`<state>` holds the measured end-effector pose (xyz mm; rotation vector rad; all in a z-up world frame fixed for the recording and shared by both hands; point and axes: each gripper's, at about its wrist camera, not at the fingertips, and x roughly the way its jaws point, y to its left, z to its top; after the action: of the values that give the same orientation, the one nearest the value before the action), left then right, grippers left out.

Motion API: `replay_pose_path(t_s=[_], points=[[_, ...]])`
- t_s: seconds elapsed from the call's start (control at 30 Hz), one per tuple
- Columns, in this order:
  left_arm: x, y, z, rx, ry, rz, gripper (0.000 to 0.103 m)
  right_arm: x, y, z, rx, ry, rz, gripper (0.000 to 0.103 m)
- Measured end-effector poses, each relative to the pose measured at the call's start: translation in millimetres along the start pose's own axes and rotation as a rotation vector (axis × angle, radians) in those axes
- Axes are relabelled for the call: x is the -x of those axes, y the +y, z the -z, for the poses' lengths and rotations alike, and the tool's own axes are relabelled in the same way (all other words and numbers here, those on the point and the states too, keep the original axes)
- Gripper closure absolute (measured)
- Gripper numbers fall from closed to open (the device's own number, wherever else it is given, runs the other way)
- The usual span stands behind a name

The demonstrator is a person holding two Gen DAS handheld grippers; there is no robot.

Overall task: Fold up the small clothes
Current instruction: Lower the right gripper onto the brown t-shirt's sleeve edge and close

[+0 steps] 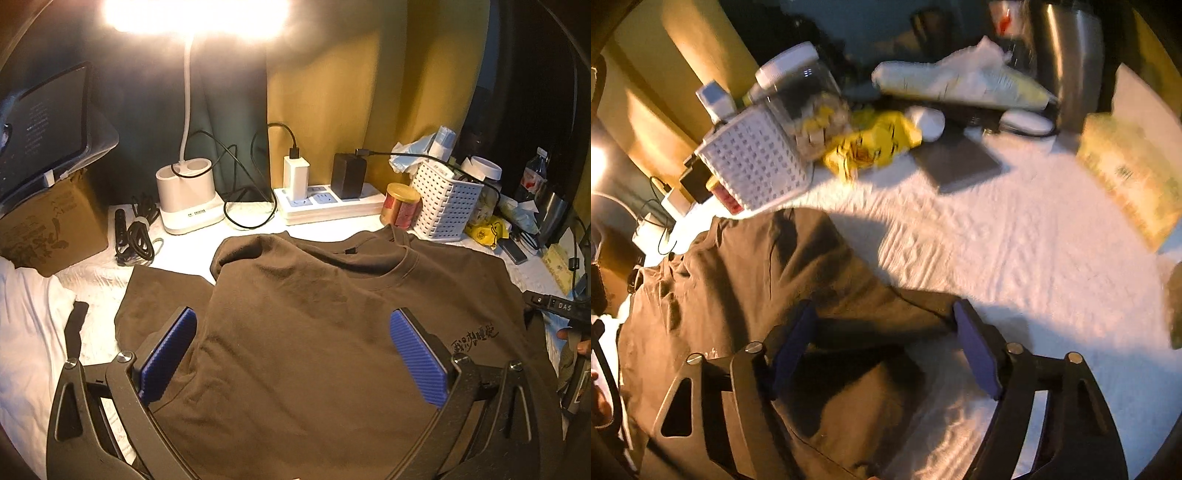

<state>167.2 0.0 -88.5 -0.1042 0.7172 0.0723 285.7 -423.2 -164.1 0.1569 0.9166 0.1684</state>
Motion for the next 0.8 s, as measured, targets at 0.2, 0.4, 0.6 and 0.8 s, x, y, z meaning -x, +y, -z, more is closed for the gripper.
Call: replay_pose_path(t_s=[0.2, 0.4, 0.6, 0.8], points=[[-5, 13, 4, 0.031, 0.008, 0.015, 0.0, -4, 15, -1, 0.062, 0.023, 0.035, 0.079], [-1, 28, 9, 0.044, -0.001, 0.024, 0.0, 13, 38, -3, 0.095, -0.03, 0.026, 0.097], [4, 42, 15, 0.073, -0.012, 0.046, 0.0, 41, 73, -7, 0.18, -0.102, 0.005, 0.099], [5, 54, 18, 0.083, -0.013, 0.056, 0.0, 54, 93, -6, 0.221, -0.128, 0.006, 0.099]])
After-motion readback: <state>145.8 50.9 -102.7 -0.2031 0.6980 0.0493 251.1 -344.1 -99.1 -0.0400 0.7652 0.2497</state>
